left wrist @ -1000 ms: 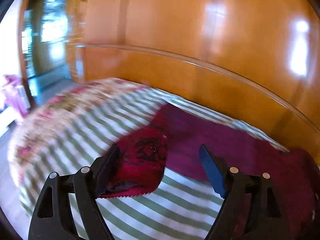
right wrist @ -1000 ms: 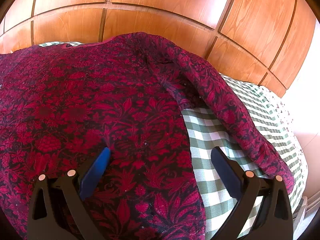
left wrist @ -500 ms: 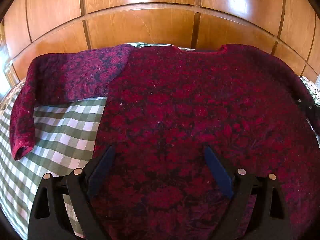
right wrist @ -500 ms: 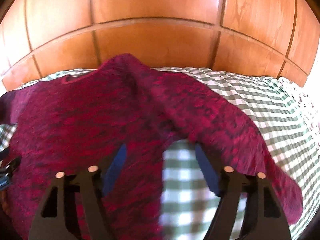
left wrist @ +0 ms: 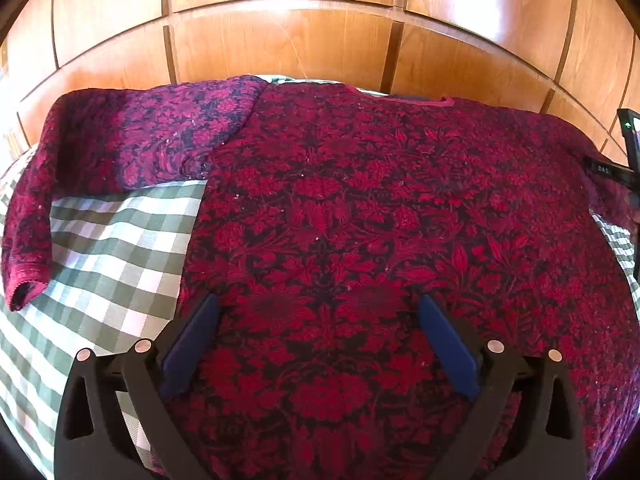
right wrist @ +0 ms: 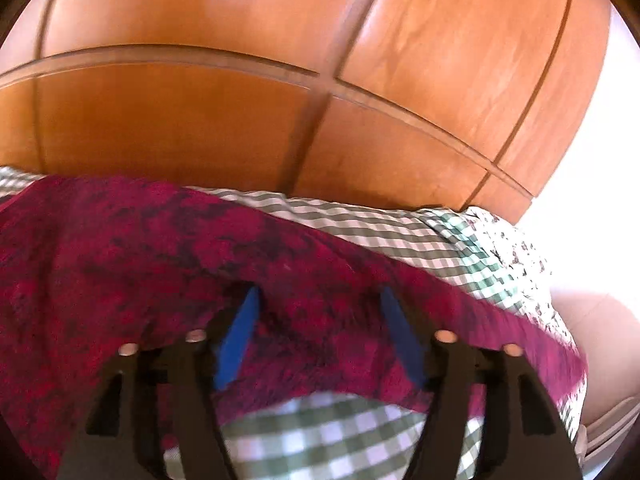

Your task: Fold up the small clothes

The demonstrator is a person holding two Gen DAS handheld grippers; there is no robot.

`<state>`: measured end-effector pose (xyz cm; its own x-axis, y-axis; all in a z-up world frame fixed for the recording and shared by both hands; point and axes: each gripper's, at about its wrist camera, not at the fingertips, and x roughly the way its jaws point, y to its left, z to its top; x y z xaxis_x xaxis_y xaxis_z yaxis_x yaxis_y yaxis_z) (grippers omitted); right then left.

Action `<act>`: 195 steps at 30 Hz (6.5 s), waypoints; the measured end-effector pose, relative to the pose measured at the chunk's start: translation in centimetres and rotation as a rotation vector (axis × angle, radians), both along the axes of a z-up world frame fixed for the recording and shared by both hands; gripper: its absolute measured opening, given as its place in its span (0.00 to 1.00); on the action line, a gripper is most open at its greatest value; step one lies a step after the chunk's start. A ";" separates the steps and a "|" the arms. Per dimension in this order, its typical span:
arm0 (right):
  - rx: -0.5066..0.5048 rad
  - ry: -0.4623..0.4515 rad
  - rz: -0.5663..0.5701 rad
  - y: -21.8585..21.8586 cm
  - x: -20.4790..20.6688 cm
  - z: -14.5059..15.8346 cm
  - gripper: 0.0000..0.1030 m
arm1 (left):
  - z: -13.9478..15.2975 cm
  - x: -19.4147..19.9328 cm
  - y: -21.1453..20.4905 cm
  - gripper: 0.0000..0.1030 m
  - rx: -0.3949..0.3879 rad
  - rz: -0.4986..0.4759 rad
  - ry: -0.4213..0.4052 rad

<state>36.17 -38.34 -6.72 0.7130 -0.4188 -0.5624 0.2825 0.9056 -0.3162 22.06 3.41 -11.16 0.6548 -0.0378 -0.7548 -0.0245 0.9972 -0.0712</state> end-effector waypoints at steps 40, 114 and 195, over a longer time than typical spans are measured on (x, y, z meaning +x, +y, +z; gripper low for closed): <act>0.435 0.089 0.111 10.8 -14.5 -5.4 0.92 | 4.0 1.9 12.2 0.76 0.086 0.135 -0.052; 0.449 0.088 0.124 11.2 -14.1 -5.3 0.94 | 13.8 1.9 22.7 0.10 -0.372 0.589 -0.423; 0.590 0.049 0.401 18.3 -0.9 -2.6 0.14 | 5.4 -0.7 3.8 0.92 -0.274 0.354 -0.240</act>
<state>35.31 -20.03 -9.28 0.7164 0.2543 -0.6497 -0.1099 0.9607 0.2548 21.35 7.19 -5.73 0.8171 0.0423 -0.5750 -0.3085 0.8746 -0.3741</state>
